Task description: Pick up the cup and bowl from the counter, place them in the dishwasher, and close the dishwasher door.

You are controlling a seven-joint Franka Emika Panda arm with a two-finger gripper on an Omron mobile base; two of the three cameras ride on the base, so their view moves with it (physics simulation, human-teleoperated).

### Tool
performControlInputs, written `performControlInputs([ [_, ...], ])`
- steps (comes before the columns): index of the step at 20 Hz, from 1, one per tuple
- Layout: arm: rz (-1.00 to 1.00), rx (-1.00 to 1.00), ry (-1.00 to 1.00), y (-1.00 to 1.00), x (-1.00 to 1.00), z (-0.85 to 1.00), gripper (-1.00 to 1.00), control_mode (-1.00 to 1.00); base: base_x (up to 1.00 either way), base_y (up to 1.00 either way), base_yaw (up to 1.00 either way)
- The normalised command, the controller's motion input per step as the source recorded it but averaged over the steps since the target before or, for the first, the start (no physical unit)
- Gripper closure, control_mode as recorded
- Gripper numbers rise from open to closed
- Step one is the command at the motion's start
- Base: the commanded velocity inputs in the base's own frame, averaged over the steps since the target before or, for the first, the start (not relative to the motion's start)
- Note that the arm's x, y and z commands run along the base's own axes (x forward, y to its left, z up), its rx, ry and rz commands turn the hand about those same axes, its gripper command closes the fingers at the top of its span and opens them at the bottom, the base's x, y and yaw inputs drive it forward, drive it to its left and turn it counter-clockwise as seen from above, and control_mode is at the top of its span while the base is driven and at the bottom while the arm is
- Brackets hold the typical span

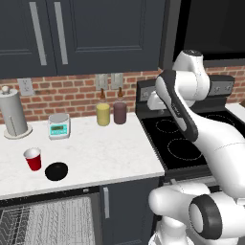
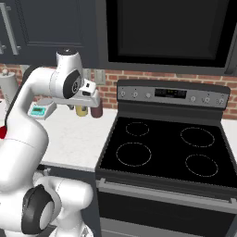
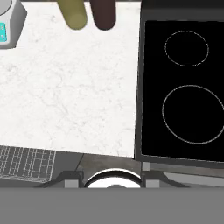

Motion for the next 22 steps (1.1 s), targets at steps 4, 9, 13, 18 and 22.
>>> performControlInputs([
  [4,0.01,0.02,0.00,0.15,-0.11,0.00,-1.00,-1.00,0.00,0.00,0.00],
  [9,0.02,0.08,-0.01,0.47,-0.33,-0.06,-1.00,-1.00,0.00,0.00,0.00],
  [13,0.06,0.02,0.00,0.59,-0.42,-0.10,-1.00,-1.00,0.00,0.00,0.00],
  [18,0.05,0.00,0.00,0.79,-0.34,-0.19,-1.00,-1.00,0.00,0.00,0.00],
  [22,0.01,0.00,0.00,0.90,-0.29,-0.19,-1.00,-1.00,0.00,0.00,0.00],
])
